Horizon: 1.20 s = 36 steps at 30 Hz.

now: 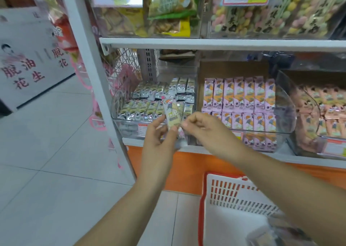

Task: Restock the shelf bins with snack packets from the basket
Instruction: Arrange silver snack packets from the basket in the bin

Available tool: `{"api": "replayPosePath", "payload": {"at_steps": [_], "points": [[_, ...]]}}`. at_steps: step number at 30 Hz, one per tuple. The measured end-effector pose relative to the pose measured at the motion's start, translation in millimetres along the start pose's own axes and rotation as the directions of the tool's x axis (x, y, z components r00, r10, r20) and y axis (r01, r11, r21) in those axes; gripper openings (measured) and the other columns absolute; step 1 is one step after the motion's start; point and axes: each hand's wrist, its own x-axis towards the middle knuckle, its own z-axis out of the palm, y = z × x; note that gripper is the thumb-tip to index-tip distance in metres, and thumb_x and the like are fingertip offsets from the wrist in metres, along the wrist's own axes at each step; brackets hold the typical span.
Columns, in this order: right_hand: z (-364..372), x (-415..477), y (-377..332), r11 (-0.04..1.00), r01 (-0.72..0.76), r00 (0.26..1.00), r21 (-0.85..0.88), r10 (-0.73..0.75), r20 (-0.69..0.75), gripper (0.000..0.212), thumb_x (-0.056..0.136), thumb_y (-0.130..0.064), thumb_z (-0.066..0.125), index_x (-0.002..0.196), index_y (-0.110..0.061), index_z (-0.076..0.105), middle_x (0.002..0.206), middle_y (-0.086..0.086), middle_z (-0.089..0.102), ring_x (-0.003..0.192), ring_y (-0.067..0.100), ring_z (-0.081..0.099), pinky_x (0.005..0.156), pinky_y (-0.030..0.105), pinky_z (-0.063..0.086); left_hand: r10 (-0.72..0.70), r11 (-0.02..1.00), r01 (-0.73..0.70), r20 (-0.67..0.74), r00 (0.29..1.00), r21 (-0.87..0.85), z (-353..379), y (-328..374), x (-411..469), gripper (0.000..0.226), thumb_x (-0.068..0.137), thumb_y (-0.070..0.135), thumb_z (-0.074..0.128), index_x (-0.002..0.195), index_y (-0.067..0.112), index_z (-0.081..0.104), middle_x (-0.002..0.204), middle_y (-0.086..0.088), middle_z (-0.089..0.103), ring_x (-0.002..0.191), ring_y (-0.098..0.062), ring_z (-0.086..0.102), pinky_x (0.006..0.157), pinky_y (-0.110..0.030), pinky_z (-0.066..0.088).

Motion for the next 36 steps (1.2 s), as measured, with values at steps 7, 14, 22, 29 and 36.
{"api": "replayPosePath", "payload": {"at_steps": [7,14,22,29,36], "points": [[-24,58,49,0.719,0.222,0.975,-0.659,-0.182,0.130,0.053,0.099,-0.033,0.045,0.148,-0.021,0.029,0.160,-0.006,-0.004,0.146,0.018,0.013,0.110,0.034,0.034,0.017,0.994,-0.006,-0.091,0.996,0.111,-8,26,104,0.037,0.098,0.020,0.050,0.133,0.011,0.046,0.103,0.008,0.054,0.091,-0.008,0.056,0.077,-0.026,0.054],[-19,60,64,0.738,0.272,0.960,-0.617,-0.255,0.118,0.053,0.100,-0.036,0.039,0.150,-0.027,0.022,0.157,-0.013,-0.014,0.131,0.016,0.042,0.084,0.013,0.033,0.034,0.967,0.021,-0.211,0.977,0.253,5,5,201,0.037,0.095,0.020,0.056,0.130,0.006,0.053,0.118,-0.002,0.054,0.100,-0.018,0.056,0.080,-0.027,0.054],[-19,63,71,0.738,0.326,0.938,-0.591,-0.331,0.103,0.052,0.099,-0.034,0.045,0.148,-0.027,0.030,0.159,-0.010,-0.002,0.106,0.014,0.058,0.076,0.019,0.039,0.081,0.725,0.041,-0.143,0.986,0.687,25,-18,258,0.032,0.096,0.031,0.052,0.120,0.012,0.063,0.110,-0.008,0.066,0.097,-0.029,0.062,0.088,-0.041,0.052],[-19,64,74,0.723,0.335,0.929,-0.603,-0.360,0.085,0.052,0.098,-0.033,0.046,0.147,-0.028,0.031,0.160,-0.007,-0.001,0.107,0.011,0.058,0.073,0.022,0.044,0.033,0.530,0.024,-0.048,0.998,0.848,18,-21,265,0.036,0.098,0.037,0.047,0.123,0.015,0.060,0.105,-0.010,0.064,0.070,-0.026,0.058,0.058,-0.029,0.049],[-19,65,72,0.741,0.313,0.931,-0.594,-0.364,0.037,0.050,0.098,-0.032,0.047,0.145,-0.027,0.035,0.160,-0.009,0.003,0.144,0.013,0.020,0.103,0.034,0.042,0.519,0.553,-0.398,0.071,0.852,0.732,25,-16,150,0.028,0.095,0.011,0.047,0.117,0.018,0.062,0.121,0.000,0.052,0.108,-0.014,0.051,0.088,-0.025,0.042]]}}
